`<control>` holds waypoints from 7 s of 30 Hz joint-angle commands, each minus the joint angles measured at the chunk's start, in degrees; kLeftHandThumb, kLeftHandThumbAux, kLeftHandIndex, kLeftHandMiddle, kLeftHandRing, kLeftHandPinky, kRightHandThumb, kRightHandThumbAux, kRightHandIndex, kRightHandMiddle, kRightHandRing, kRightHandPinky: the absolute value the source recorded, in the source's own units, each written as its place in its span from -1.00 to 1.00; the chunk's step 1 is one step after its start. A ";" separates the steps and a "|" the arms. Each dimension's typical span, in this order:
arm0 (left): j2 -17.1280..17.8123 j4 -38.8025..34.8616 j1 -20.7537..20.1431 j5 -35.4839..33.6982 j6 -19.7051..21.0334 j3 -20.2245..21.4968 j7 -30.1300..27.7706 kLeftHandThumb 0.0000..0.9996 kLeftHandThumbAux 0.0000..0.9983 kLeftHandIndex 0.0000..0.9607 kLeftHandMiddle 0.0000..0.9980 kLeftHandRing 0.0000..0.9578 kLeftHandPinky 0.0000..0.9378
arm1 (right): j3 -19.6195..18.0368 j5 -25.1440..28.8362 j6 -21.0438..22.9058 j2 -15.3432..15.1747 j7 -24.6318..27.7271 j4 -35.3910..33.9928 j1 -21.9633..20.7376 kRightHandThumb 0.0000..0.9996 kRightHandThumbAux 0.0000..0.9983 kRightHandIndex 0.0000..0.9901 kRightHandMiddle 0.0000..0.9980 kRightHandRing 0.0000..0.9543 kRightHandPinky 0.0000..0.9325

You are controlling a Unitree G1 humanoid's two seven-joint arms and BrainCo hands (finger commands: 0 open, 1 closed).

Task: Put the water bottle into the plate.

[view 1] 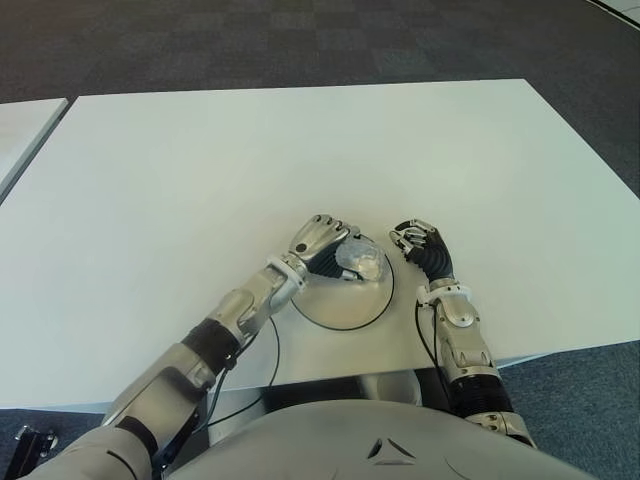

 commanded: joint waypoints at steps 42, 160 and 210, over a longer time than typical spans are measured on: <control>3.25 -0.89 2.11 7.55 5.57 -4.81 -4.92 -0.71 -0.18 -1.00 -1.00 -1.00 -1.00 | 0.34 -0.15 2.00 0.44 -0.98 1.17 1.38 0.40 0.46 -0.12 0.52 0.58 0.60; -16.56 -11.32 24.60 -62.72 -7.63 39.47 -5.93 0.09 0.45 -0.23 -0.07 -0.03 0.09 | 0.64 -0.44 3.72 -0.03 -1.02 0.00 1.27 0.40 0.47 -0.12 0.52 0.57 0.59; -11.51 -8.77 24.74 -57.88 9.29 43.92 -16.00 0.41 0.44 -0.09 0.54 0.58 0.60 | 0.76 -0.41 4.58 0.31 -1.29 -0.22 1.04 0.40 0.46 -0.12 0.51 0.56 0.59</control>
